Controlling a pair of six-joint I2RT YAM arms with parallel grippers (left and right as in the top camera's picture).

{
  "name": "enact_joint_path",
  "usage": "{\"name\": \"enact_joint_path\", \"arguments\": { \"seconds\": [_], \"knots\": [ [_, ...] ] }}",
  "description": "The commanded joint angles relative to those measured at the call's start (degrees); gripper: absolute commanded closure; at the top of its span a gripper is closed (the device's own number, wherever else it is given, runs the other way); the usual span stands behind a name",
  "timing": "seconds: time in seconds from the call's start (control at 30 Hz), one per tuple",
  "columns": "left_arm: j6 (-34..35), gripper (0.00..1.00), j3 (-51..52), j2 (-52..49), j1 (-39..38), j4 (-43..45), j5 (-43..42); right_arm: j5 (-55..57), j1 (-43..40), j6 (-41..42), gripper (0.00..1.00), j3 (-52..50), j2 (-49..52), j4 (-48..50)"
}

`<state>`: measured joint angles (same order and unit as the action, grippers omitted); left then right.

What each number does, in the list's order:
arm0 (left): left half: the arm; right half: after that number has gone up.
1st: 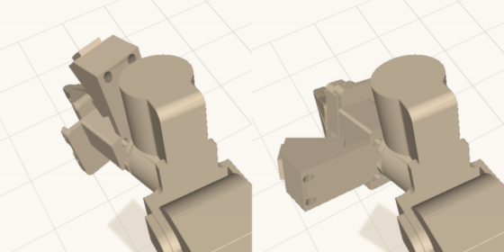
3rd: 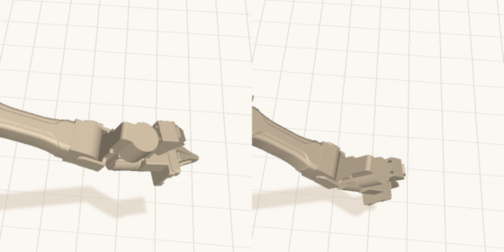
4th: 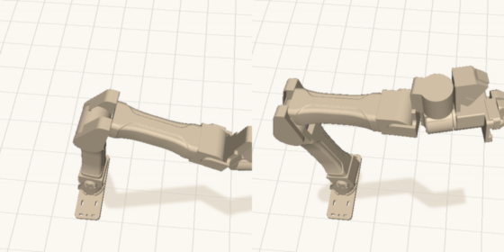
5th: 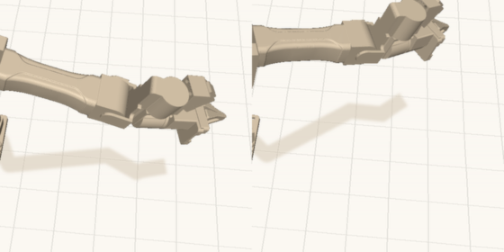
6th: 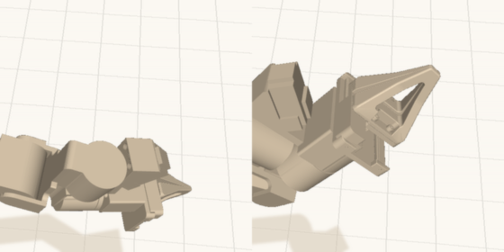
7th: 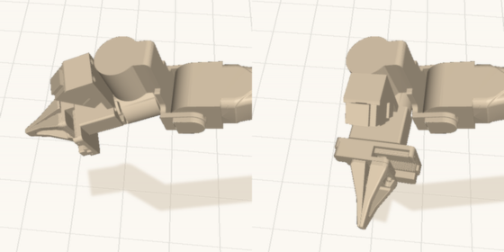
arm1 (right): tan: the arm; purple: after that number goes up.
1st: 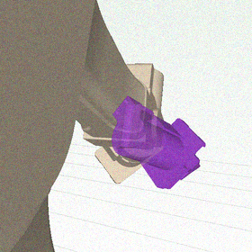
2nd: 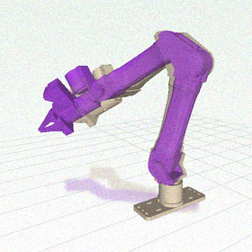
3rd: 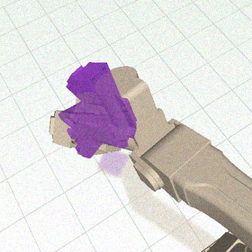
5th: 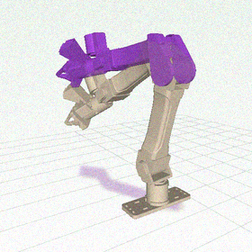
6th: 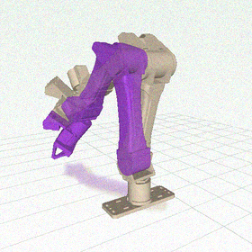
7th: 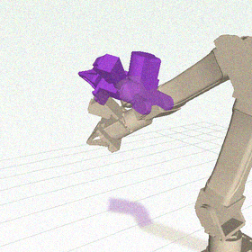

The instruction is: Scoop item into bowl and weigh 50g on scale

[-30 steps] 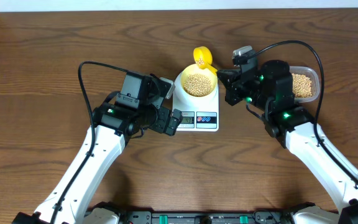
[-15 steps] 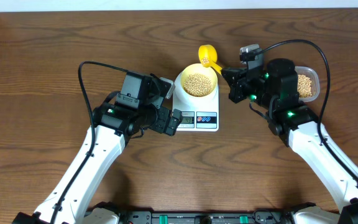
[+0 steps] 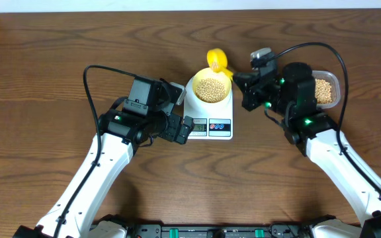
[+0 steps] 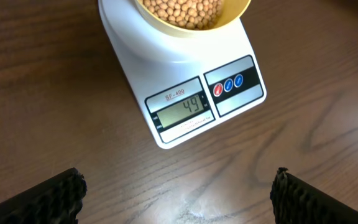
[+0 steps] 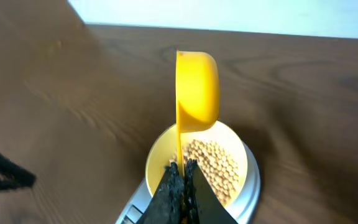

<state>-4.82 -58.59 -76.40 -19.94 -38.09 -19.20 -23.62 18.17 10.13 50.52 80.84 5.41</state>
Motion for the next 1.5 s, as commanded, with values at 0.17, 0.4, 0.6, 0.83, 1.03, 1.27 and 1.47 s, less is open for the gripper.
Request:
{"name": "enact_joint_path", "arguments": {
  "seconds": [0.17,0.4,0.6,0.83,1.03,1.27,1.47],
  "knots": [
    [-0.9,0.03,-0.3,-0.4,0.0,0.0,-0.2,-2.5,-0.7,-3.2,0.99,0.4,-0.8,-2.9],
    [-0.9,0.03,-0.3,-0.4,0.0,0.0,-0.2,-0.7,0.6,-4.7,0.99,0.4,-0.8,-2.5],
    [-0.9,0.03,-0.3,-0.4,0.0,0.0,-0.2,-0.7,0.7,-6.7,0.99,0.4,-0.8,-2.6],
    [-0.9,0.03,-0.3,-0.4,0.0,0.0,-0.2,1.2,1.2,-5.9,0.99,0.4,-0.7,-4.5],
    [-0.9,0.03,-0.3,-0.4,0.0,0.0,-0.2,-0.4,0.0,1.7,0.99,0.4,-0.7,-1.3],
    [-0.9,0.03,-0.3,-0.4,0.0,0.0,-0.2,-1.6,-0.7,2.1,0.99,0.4,-0.7,-1.4],
    [-0.9,0.03,-0.3,-0.4,0.0,0.0,-0.2,0.4,0.7,-11.0,0.99,0.4,-0.7,-5.9]
  ]
}}
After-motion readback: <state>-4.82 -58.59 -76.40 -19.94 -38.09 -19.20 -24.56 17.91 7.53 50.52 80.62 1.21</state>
